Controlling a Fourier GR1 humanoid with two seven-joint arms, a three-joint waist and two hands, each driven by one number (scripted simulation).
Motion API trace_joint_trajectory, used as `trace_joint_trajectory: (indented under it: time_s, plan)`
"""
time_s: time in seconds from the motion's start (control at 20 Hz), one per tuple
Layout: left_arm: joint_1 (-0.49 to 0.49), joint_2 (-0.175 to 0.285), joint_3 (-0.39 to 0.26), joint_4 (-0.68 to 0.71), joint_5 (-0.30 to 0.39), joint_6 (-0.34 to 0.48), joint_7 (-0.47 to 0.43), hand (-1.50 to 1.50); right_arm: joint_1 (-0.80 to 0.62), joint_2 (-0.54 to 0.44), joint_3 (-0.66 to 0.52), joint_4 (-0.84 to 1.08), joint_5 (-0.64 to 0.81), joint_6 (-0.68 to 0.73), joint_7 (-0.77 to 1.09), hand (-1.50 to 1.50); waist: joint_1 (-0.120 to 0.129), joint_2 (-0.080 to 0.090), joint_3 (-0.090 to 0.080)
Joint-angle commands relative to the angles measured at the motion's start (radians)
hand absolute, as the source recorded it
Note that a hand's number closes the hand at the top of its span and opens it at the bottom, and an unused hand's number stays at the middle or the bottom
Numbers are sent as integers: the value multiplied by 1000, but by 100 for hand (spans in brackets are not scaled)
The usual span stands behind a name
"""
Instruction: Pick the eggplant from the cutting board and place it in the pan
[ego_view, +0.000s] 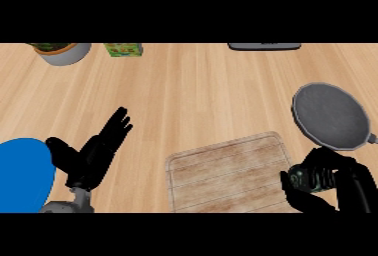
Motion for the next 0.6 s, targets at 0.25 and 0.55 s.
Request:
trace_joint_trajectory:
  time_s: [0.25,0.55]
  plan:
    - [-42,-34,-7,48,-20,-10,3,0,-195,39,-222,453,-124,-39,-327,150,20,4,-1]
    - [-57,-22,21,72,-6,-42,-11,0,-393,115,-346,802,-118,-153,-449,150,30,8,0]
